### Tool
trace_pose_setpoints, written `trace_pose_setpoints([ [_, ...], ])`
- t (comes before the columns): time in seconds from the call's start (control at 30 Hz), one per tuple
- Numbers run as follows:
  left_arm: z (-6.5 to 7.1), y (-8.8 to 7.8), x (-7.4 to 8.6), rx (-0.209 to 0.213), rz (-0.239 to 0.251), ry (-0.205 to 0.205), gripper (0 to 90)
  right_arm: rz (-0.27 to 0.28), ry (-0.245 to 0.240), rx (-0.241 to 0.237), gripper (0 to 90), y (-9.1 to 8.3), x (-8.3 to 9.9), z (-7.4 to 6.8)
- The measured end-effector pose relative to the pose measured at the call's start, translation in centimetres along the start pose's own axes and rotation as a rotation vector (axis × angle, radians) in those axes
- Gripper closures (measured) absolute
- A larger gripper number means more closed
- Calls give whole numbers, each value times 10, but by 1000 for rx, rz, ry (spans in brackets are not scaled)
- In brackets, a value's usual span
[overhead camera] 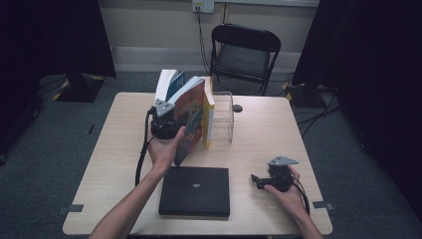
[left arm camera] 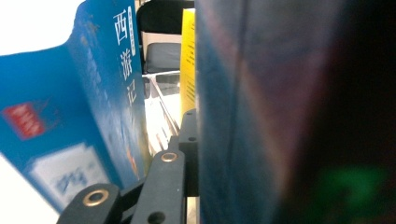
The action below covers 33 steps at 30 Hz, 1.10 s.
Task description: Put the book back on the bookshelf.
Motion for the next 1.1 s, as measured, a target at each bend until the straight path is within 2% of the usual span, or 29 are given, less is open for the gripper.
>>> trace_pose_setpoints([
  [0.13,0,10,-2,-31,2,11,747,-1,0,-1,135,0,0,0],
  [0.33,-6,25,-3,-56,26,-33,747,-1,1,-1,135,0,0,0],
  [0.6,-1,41,-2,-93,44,11,746,-1,-3,-6,135,0,0,0],
  [0.67,0,44,1,-99,48,21,746,-2,-4,-6,135,0,0,0],
  [0.73,0,47,4,-106,55,4,746,-2,-5,-7,135,0,0,0],
  [0.83,0,50,9,-109,61,14,746,-2,-10,-11,135,0,0,-1],
  [1.1,2,50,22,-108,77,2,745,-2,-11,-14,135,0,0,-1],
])
Point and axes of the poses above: each handheld gripper's, and its own axes: y roughly forward along the jaws, x roughly out of its underside, z roughly to its right, the point moved 6 cm from there along y, roughly forward along the jaws, and after that the axes turned 4 degrees about y, right-handed, at the moved point
